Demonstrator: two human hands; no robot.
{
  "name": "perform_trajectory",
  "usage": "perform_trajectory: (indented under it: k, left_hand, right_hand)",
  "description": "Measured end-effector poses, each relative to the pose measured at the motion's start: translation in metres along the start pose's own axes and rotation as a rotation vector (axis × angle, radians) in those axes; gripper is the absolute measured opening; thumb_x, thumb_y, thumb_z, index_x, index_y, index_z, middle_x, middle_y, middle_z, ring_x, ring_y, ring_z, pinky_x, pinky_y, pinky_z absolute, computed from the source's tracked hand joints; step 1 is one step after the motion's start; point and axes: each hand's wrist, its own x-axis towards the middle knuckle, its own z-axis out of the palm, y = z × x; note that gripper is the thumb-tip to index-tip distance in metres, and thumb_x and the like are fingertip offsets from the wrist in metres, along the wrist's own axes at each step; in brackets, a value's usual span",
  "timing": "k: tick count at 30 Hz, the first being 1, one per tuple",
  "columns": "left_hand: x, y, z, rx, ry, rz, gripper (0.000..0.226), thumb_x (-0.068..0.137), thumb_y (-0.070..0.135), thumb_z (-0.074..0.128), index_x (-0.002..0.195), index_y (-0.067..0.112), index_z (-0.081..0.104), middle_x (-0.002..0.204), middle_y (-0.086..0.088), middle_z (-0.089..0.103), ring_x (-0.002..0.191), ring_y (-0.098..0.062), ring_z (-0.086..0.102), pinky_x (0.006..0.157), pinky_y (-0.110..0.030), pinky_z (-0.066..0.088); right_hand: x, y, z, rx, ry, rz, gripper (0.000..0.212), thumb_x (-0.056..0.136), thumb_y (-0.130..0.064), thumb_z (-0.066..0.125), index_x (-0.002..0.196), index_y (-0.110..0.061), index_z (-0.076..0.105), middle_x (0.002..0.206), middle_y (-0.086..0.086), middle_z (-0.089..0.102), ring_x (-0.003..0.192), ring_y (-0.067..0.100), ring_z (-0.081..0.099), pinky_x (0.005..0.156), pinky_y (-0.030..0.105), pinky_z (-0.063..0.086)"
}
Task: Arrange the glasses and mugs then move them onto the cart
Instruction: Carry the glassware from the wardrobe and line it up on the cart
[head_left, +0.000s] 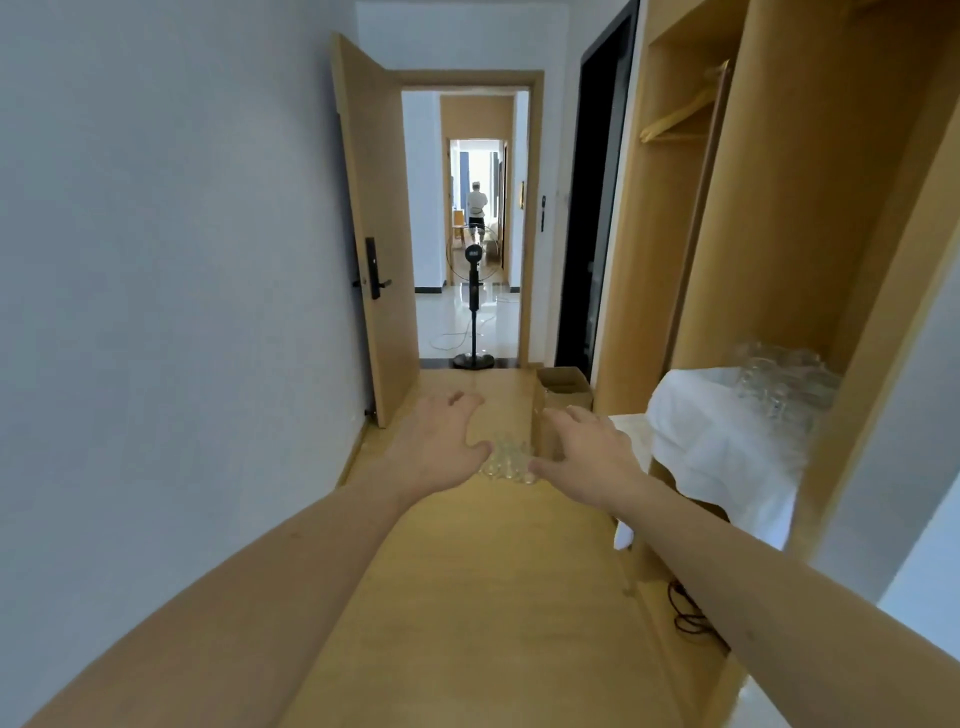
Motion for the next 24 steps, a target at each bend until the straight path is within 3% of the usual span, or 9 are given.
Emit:
perform_trajectory:
  k: [13,19,24]
  left_hand:
    - [0.197,0.011,0.064,0.164,-0.1,0.155,0.063,0.096,0.043,0.059,0.151,0.02,0.039,0.153,-0.006,0.038,0.137,-0.028,0.036,0.11,-0.044,0.038]
    - [0.272,0.014,0.092,0.128,-0.127,0.164,0.064,0.097,0.045,0.059,0.152,0.02,0.038,0.157,-0.008,0.037,0.143,-0.029,0.031,0.116,-0.043,0.029]
    - [0.323,0.009,0.116,0.095,-0.165,0.224,0.062,0.098,0.04,0.059,0.153,0.018,0.037,0.155,-0.008,0.036,0.141,-0.027,0.032,0.113,-0.039,0.031]
  right_hand:
    - [0.173,0.09,0.013,0.065,0.041,0.103,0.069,0.092,-0.056,0.061,0.149,-0.025,0.038,0.153,0.004,0.042,0.14,0.031,0.038,0.11,0.048,0.037]
    - [0.233,0.125,0.019,0.036,0.036,0.114,0.067,0.093,-0.055,0.061,0.149,-0.025,0.04,0.153,0.002,0.043,0.139,0.029,0.041,0.11,0.046,0.037]
    - [0.272,0.149,0.03,0.045,0.006,0.189,0.072,0.093,-0.057,0.059,0.154,-0.029,0.032,0.16,-0.001,0.034,0.145,0.027,0.034,0.115,0.048,0.032]
